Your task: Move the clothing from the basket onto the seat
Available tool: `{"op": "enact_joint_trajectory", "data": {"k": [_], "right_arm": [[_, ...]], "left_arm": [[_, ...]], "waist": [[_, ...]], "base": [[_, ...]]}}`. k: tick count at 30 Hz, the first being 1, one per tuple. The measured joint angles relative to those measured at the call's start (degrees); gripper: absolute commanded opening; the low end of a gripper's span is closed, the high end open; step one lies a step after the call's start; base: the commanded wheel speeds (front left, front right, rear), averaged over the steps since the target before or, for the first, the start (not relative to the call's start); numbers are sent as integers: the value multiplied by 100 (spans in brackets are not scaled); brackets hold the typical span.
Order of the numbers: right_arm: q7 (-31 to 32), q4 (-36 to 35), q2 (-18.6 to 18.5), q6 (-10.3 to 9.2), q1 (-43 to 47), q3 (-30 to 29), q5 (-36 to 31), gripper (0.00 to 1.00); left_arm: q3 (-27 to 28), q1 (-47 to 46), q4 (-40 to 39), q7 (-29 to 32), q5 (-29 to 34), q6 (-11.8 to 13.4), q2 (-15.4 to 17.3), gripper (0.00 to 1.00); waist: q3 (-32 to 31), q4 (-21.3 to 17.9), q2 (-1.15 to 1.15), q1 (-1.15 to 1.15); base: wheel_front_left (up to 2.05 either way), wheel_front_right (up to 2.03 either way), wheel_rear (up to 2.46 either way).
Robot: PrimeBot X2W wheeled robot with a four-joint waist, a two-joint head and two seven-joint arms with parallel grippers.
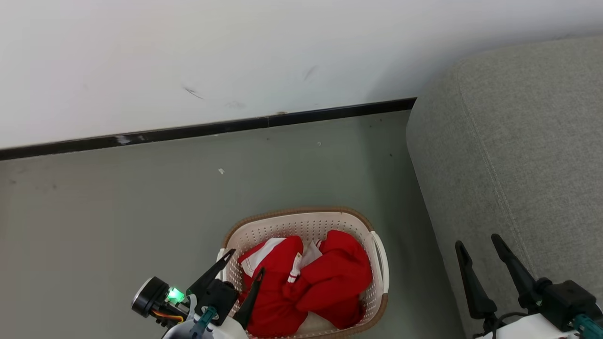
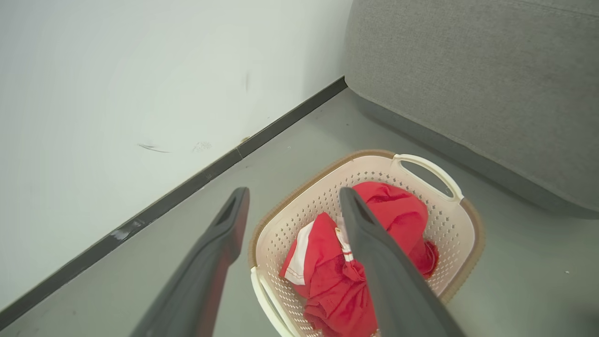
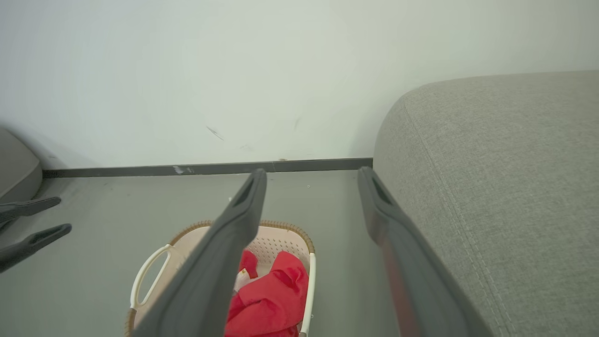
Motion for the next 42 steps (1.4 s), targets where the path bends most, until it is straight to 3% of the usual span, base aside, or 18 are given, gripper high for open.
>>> {"op": "enact_joint_trajectory", "data": {"k": [23, 42], "right_arm": [[-1, -488, -1, 0, -917, 194, 311, 100], [-1, -566, -4, 0, -1767, 558, 431, 100]], "left_arm": [[-213, -1374, 1244, -10, 372, -35, -67, 100], [-69, -2028, 1815, -16, 430, 265, 48, 100]], "waist": [[1542, -718, 0, 0], [2594, -1207, 0, 0]], "base": [[0, 0, 0], [0, 0, 0]]}}
